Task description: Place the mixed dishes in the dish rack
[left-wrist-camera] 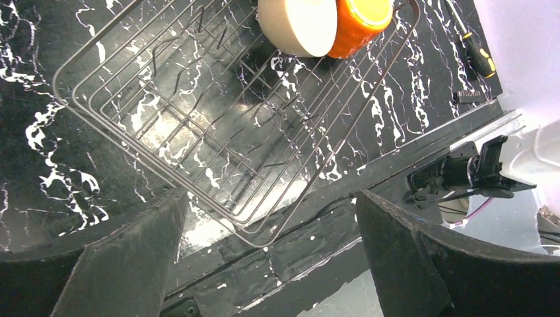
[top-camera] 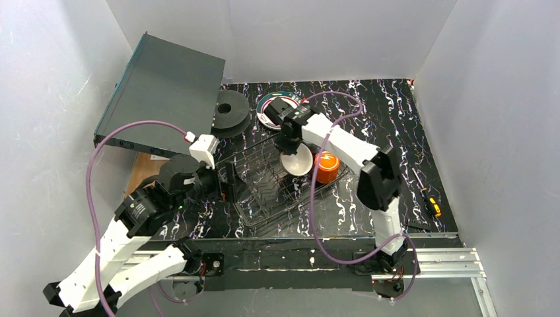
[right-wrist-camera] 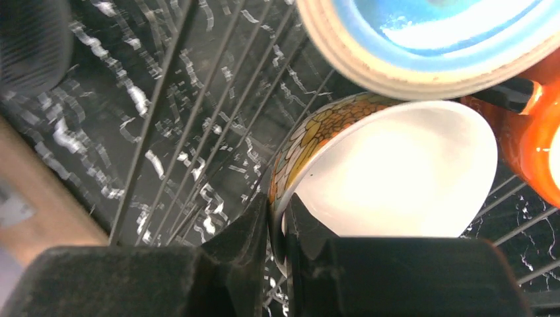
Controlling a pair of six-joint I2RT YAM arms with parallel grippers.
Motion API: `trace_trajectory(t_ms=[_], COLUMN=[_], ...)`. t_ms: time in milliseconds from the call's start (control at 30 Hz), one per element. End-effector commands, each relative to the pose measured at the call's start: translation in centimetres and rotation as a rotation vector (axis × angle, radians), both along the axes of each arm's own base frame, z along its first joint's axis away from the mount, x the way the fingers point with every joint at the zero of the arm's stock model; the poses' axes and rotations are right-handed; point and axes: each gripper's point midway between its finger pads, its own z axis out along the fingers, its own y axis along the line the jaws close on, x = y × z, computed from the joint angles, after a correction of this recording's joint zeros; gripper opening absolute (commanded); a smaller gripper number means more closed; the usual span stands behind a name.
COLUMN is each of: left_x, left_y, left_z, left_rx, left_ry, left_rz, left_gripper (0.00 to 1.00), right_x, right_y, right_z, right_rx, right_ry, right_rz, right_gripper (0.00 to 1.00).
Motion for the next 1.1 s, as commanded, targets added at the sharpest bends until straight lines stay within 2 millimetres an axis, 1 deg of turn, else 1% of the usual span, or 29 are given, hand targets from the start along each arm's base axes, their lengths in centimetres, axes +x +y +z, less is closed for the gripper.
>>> trace_trajectory(t_ms=[0,67,133,167,200,233,333,467,567,633,700,767,867,1067], left_x=[1.1,1.9,2.8,3.3,3.8,4.4,6.1,7.7,8.8,9.4,9.9,9.9,10.6,12.1], left_y=[-1.5,-2.3,-2.8,-3.0,-3.2,-3.5,-4.7,-7.2,-8.9,-10.0,-10.5,-11.4,-11.4,-11.6], left_z=[-0.5,-0.8,-0.8,-0.8,-0.8,-0.6,-0.5,-0.7,-0.6,-0.5,-0.6,-0.6,-1.2,-2.9], left_rx=[-0.032,-0.025,-0.016,-0.009,-0.003,0.005,0.020,-0.001,-0.026,-0.044,-0.052,-0.069,-0.045,0.032], left_ry=[0.031,0.045,0.044,0.041,0.033,0.019,-0.013,-0.019,-0.019,-0.021,-0.026,-0.039,-0.068,-0.101], left_rz=[0.011,0.012,0.022,0.029,0.035,0.035,0.016,-0.034,-0.057,-0.076,-0.074,-0.117,-0.117,-0.107], left_gripper=[0.99,0.99,0.99,0.99,0.99,0.99,0.99,0.99,0.99,0.99,0.99,0.99,0.99,0.99], right_x=[0.7,0.2,-1.0,-2.4,-2.9,-3.3,-4.2,-5.1,-5.5,-5.6,-5.4,-5.5,-5.9,-6.3], right_y=[1.6,2.9,3.8,3.6,3.8,3.4,2.8,2.5,2.2,1.9,1.4,1.0,0.6,0.2], right_z=[7.4,9.5,11.5,10.4,12.2,13.6,15.5,17.9,18.5,18.4,18.2,18.2,18.8,19.2], right_rx=[0.217,0.360,0.540,0.619,0.721,0.798,0.927,1.052,1.068,1.065,1.056,1.059,1.075,1.089], right_ry=[-0.220,-0.306,-0.385,-0.361,-0.400,-0.416,-0.395,-0.388,-0.404,-0.414,-0.417,-0.420,-0.434,-0.438], right_rz=[0.138,0.240,0.323,0.352,0.377,0.374,0.412,0.434,0.434,0.427,0.406,0.406,0.425,0.412], right_gripper=[0.01,0.01,0.01,0.01,0.01,0.01,0.01,0.01,0.01,0.01,0.01,0.01,0.01,0.01])
